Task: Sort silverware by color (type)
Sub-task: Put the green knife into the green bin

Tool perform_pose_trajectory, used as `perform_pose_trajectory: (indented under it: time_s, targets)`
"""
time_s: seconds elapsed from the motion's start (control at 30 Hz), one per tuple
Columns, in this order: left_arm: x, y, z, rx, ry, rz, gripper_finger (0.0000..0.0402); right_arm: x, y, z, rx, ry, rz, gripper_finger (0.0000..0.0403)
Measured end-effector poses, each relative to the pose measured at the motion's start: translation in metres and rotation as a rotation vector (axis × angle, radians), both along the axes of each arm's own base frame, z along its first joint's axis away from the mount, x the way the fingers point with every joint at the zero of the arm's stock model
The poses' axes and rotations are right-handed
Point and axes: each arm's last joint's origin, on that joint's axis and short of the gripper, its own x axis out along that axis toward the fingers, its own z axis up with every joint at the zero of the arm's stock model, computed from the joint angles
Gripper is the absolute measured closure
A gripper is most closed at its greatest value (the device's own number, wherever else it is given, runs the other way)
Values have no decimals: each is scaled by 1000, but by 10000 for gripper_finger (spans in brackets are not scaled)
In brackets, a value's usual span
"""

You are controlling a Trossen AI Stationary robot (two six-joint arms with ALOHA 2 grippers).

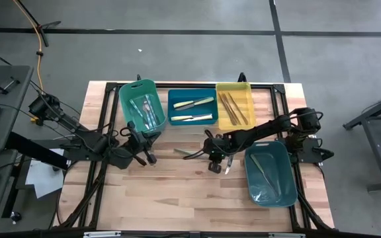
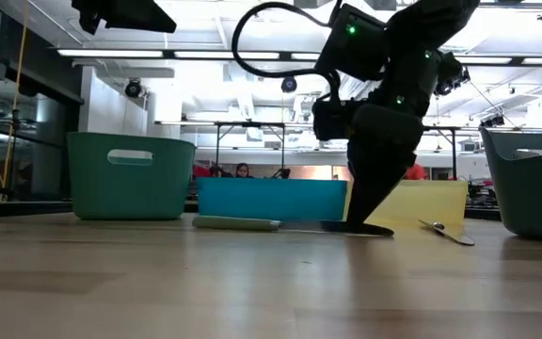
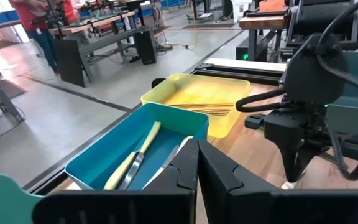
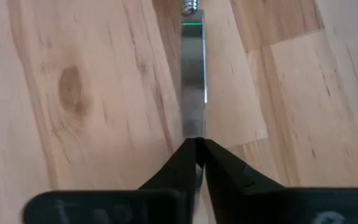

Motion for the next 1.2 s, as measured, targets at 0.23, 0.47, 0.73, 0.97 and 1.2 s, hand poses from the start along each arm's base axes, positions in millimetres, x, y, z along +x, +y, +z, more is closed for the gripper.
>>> perform_pose_trajectory:
  time_s: [0.23,0.47,0.73,0.97,1.2]
  targets:
    - [0,0,0,-11,-8,3,401,-1,0,-2,-1,12,-8,322]
    - [0,0,0,-11,-8,3,401,0,0,-9,-7,37,-2,321]
    - [0,0,0,-11,-8,3,401,1,3,-18,-27,77,-17,384]
    - [0,0,0,-11,-8,3,401,1,3,-18,-23,72,-42,398]
    - [0,0,0,5,-8,18,401,4,10,-11,-39,61,-19,402]
